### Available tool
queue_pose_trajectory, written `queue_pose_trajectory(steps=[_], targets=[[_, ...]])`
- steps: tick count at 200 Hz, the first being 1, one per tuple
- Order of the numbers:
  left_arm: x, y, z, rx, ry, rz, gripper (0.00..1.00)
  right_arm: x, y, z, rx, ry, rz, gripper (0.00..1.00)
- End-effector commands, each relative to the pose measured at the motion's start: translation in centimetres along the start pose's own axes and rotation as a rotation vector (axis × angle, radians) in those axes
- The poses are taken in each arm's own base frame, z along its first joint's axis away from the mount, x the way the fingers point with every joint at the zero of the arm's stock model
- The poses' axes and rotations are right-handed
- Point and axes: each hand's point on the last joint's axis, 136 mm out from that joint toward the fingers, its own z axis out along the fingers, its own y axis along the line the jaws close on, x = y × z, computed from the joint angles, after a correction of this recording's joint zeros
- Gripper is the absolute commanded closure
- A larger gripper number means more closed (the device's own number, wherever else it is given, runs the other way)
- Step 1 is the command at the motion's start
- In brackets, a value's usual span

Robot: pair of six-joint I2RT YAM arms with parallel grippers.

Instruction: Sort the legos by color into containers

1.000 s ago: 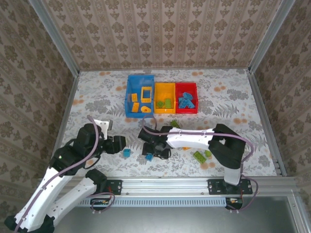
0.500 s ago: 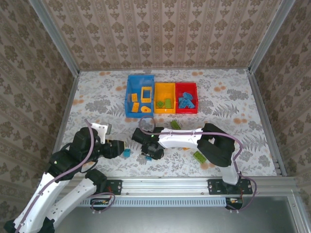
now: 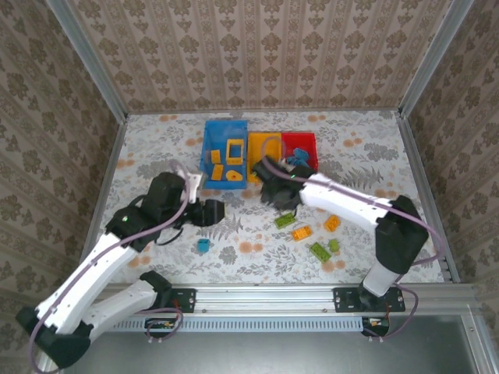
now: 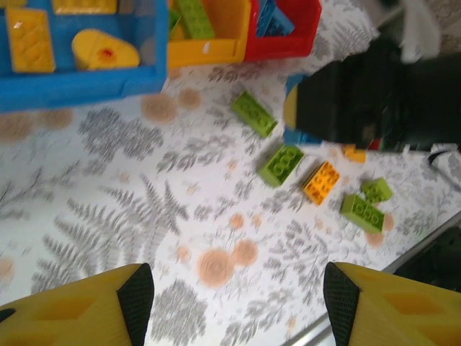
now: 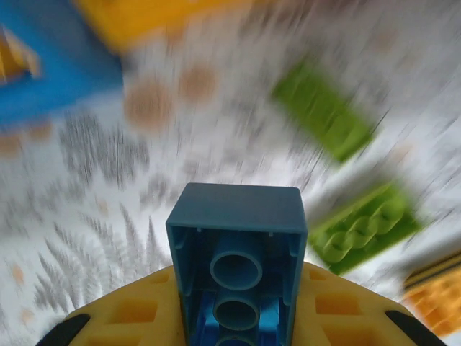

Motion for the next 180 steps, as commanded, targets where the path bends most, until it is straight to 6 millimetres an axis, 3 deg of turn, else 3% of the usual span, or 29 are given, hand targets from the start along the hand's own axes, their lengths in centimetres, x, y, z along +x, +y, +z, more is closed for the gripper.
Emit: queue_pose_trajectory(steps=[1, 39, 70, 98, 127, 154, 180], targets=[[-4.7, -3.0, 1.1, 0.075, -0.106, 0.051, 0.34, -5.1, -3.4, 0.4, 0.103, -0.047, -0.194, 0.79], [-7.9, -4.9, 5.5, 0.073, -0.093, 0.081, 0.34, -12.8, -5.0, 3.8, 0.16, -0.054, -0.262, 0.79], [-9.5, -5.8, 8.0, 0.063, -0.083, 0.099, 0.34, -16.9, -6.4, 6.7, 0.237, -0.025, -0.261, 0.79], [-10.0, -5.8, 9.4, 0.049, -0.061, 0.107, 0.34, -18.8, -7.6, 8.8, 0.286, 0.011, -0.223, 0.75], [-9.6, -5.2, 10.1, 0.023, -0.034, 0.099, 0.34, -19.6, -7.2, 9.6, 0.282, 0.021, -0.228, 0.56], [-9.0, -4.6, 10.2, 0.01, -0.015, 0.09, 0.34, -20.0, -6.5, 8.5, 0.268, -0.003, -0.227, 0.41], [-8.3, -3.5, 9.9, -0.026, 0.003, 0.071, 0.33, -20.8, -5.4, 5.8, 0.239, -0.057, -0.23, 0.39]])
